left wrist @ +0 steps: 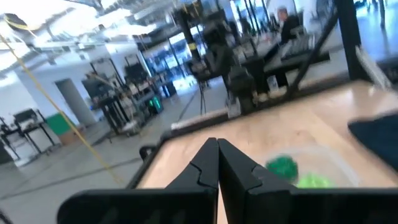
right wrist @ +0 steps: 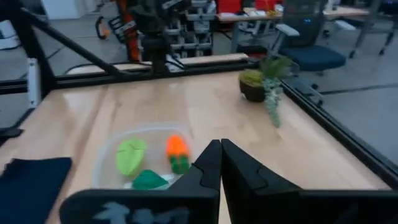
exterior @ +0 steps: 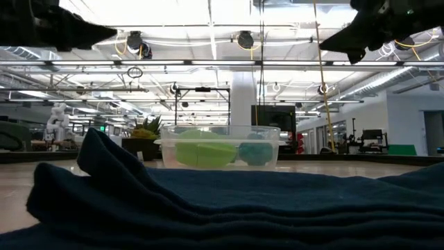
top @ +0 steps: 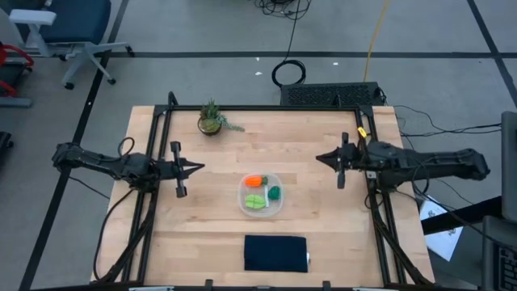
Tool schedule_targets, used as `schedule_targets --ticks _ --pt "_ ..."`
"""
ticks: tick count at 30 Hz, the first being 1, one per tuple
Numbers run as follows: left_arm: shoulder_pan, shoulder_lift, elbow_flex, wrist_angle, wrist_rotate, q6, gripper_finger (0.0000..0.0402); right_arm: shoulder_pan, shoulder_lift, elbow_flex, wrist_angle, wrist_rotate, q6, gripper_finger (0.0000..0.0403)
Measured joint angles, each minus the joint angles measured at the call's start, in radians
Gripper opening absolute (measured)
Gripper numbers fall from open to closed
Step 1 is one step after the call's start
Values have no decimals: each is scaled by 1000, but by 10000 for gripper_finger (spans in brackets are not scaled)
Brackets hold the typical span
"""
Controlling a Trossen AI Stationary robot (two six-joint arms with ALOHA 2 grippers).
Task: Pick and placing Produce into tupperware
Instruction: Return to Home Position
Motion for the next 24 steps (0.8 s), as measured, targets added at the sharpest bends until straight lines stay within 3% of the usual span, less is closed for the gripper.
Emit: schedule_targets --ticks 4,10,18,24 --pt "0 -12 0 -35 0 -16 1 -62 -54 -13 6 -61 7 0" --pt "-57 -93 0 -99 -23 -23 1 -41 -188 -81 8 -60 62 0" --pt "-136 -211 48 -356 -79 -121 0 14 -292 -141 -1 -56 61 0" --pt "-169 -240 46 -338 -82 -96 0 23 -372 -199 4 -55 21 0"
